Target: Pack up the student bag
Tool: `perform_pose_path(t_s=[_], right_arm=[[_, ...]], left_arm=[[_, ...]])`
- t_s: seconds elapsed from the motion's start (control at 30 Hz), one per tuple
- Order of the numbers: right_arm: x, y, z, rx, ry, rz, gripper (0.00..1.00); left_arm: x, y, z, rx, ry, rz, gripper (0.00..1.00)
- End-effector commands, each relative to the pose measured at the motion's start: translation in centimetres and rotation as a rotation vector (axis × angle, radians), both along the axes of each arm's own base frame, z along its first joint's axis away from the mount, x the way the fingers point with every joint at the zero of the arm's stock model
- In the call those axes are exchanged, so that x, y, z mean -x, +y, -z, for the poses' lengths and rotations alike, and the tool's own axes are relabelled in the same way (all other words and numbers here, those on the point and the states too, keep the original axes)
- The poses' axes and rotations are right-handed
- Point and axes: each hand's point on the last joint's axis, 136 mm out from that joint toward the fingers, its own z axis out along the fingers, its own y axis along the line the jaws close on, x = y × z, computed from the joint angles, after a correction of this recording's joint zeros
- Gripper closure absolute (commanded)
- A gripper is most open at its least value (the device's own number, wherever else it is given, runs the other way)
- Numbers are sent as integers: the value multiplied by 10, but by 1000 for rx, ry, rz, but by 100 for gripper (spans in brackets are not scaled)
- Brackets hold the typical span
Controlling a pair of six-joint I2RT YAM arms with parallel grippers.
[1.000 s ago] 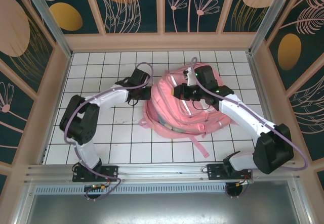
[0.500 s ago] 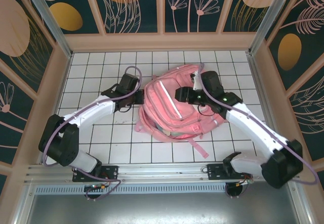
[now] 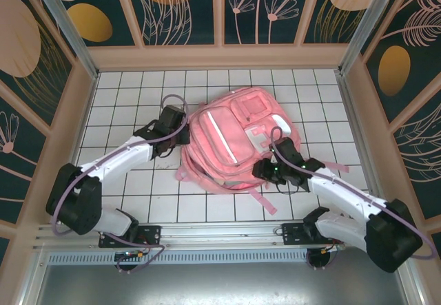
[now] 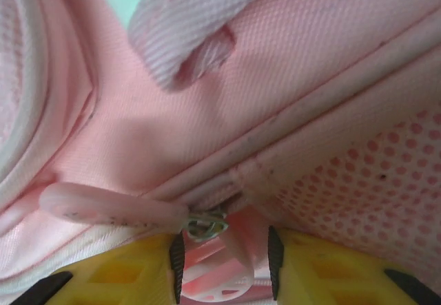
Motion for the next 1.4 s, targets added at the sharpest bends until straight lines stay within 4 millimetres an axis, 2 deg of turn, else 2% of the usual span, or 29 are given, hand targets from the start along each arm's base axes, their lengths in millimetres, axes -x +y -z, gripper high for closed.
perform_pose_path(t_s=[0.0, 0.1, 0.2, 0.3, 0.47, 0.57, 0.67, 0.8, 0.87, 1.0, 1.07, 1.2, 1.37], right_arm=[[-44, -3, -11, 51, -134, 60, 61], [-80, -14, -14, 82, -169, 98, 65], [-117, -26, -20, 107, -203, 133, 68], [-151, -31, -26, 131, -230, 125, 68], [-201, -29, -28, 163, -241, 104, 69], [-220, -26, -29, 162, -229, 98, 69], [-225, -21, -33, 150, -229, 87, 69], [-220, -23, -37, 149, -230, 82, 68], [-216, -26, -41, 152, -234, 89, 63], [-213, -34, -54, 142, -261, 110, 61], [-212, -41, -57, 143, -261, 121, 58], [-209, -47, -54, 137, -248, 126, 57], [-198, -31, -54, 53, -220, 100, 56]], left_arm=[[-6, 17, -32, 11, -119, -77, 100], [4, 19, -32, 40, -117, -73, 100], [17, 8, -30, 136, -103, -29, 100], [33, -9, -24, 235, -70, 20, 100], [56, -56, -17, 323, -29, 120, 100], [58, -64, -12, 379, -12, 98, 100], [56, -51, -12, 342, -38, 47, 100], [52, -37, -10, 261, -51, 4, 100], [49, -30, -7, 219, -45, -32, 100], [47, -24, 0, 183, -30, -64, 100], [45, -24, 0, 184, -35, -67, 100], [44, -26, -1, 178, -33, -56, 100], [45, -42, -7, 233, -24, 0, 100]])
